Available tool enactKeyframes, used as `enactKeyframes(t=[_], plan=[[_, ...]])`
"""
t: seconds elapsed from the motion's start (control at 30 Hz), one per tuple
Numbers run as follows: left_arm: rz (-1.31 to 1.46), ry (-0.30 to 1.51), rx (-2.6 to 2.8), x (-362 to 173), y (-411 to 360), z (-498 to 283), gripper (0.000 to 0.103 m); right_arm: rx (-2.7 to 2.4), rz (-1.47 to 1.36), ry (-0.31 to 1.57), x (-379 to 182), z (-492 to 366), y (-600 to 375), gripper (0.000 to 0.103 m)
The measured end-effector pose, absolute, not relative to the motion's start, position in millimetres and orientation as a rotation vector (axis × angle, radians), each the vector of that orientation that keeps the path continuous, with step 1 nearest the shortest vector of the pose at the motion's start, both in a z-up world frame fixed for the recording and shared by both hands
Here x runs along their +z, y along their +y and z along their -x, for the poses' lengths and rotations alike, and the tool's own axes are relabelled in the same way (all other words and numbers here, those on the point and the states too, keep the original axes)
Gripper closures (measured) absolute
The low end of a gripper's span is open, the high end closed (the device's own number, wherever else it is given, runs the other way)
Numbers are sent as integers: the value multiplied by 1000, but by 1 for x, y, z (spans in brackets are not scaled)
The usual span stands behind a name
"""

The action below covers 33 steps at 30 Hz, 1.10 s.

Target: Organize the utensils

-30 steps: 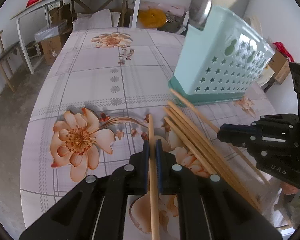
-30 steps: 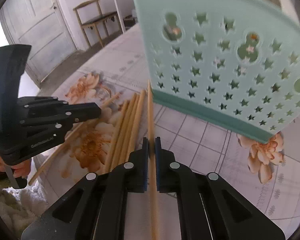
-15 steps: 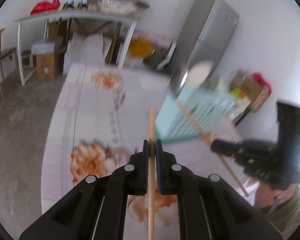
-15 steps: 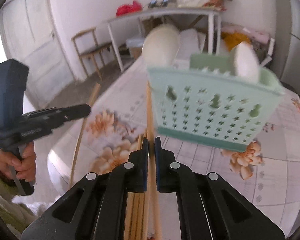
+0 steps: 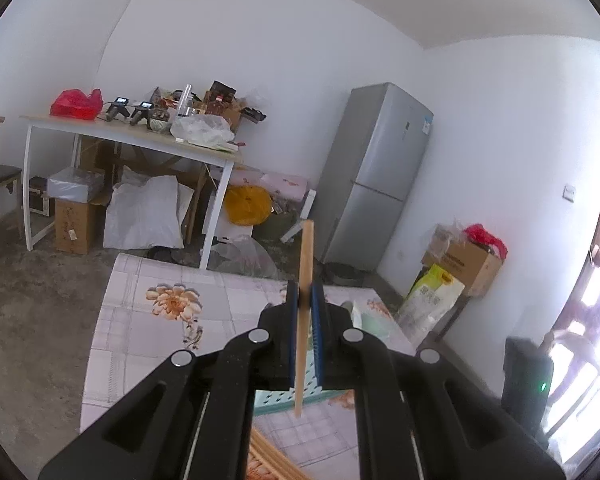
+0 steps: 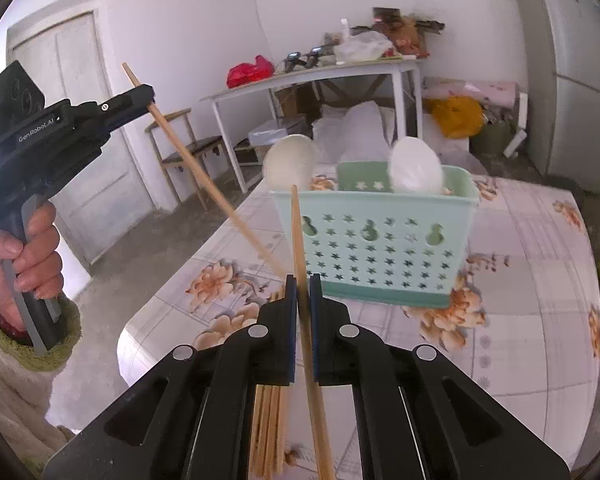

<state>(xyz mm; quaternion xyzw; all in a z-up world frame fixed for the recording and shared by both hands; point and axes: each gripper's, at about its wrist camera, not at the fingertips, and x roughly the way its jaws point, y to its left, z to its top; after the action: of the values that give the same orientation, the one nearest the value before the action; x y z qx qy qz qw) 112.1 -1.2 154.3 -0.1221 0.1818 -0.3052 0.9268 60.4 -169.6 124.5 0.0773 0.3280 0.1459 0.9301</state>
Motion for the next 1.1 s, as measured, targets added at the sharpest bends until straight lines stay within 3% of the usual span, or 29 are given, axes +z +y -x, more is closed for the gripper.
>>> enactKeyframes(t=[0.5, 1.1], plan=[[292, 174, -556, 209, -63, -154, 97, 286, -395, 525, 136, -41, -238, 99], [124, 323, -496, 129, -134, -202, 97, 349, -637, 554, 106, -48, -282, 98]])
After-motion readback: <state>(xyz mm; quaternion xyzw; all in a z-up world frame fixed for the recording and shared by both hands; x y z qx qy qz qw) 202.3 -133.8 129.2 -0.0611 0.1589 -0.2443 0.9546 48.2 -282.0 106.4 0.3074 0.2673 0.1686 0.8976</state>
